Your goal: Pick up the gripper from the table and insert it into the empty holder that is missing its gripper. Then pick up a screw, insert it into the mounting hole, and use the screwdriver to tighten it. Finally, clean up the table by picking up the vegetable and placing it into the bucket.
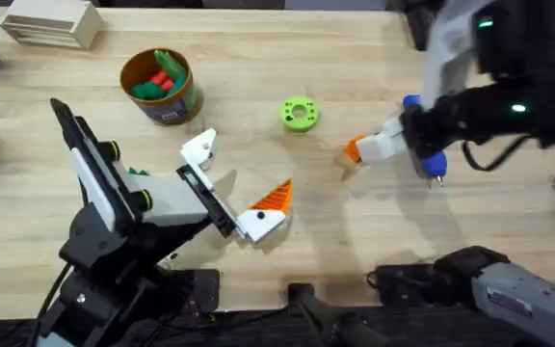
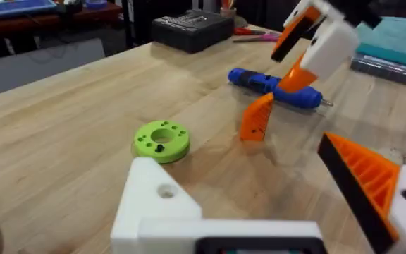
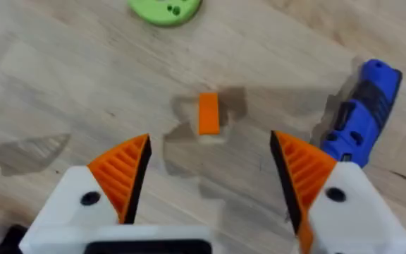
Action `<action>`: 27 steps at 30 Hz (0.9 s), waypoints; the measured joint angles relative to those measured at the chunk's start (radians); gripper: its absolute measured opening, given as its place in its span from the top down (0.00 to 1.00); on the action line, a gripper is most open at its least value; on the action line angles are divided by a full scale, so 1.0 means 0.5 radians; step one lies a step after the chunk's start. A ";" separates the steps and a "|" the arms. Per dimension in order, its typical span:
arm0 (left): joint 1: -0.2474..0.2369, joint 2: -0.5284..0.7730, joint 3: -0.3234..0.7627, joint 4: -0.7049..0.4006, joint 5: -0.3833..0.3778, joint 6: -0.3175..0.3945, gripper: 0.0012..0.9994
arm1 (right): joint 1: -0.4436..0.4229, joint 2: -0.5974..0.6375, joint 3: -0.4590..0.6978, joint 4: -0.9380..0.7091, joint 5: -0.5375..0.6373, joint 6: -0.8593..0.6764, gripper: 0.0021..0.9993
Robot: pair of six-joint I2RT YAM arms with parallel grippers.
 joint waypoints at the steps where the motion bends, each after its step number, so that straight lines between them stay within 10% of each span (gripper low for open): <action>1: 0.000 0.000 0.000 0.001 0.000 0.000 0.01 | 0.010 0.052 0.000 -0.001 0.009 -0.013 0.01; 12: 0.000 0.000 0.000 0.000 0.000 -0.001 0.01 | 0.023 0.499 0.000 0.100 0.057 -0.038 0.13; 18: 0.000 0.000 0.000 0.000 0.000 -0.001 0.01 | 0.023 0.532 0.000 0.129 0.058 -0.055 0.42; 22: 0.000 0.000 0.000 0.000 0.000 -0.001 0.01 | 0.024 0.533 0.001 0.142 0.062 -0.070 0.95; 27: 0.000 0.000 0.000 0.001 0.000 -0.001 0.01 | 0.024 0.515 0.006 0.116 0.064 -0.080 0.99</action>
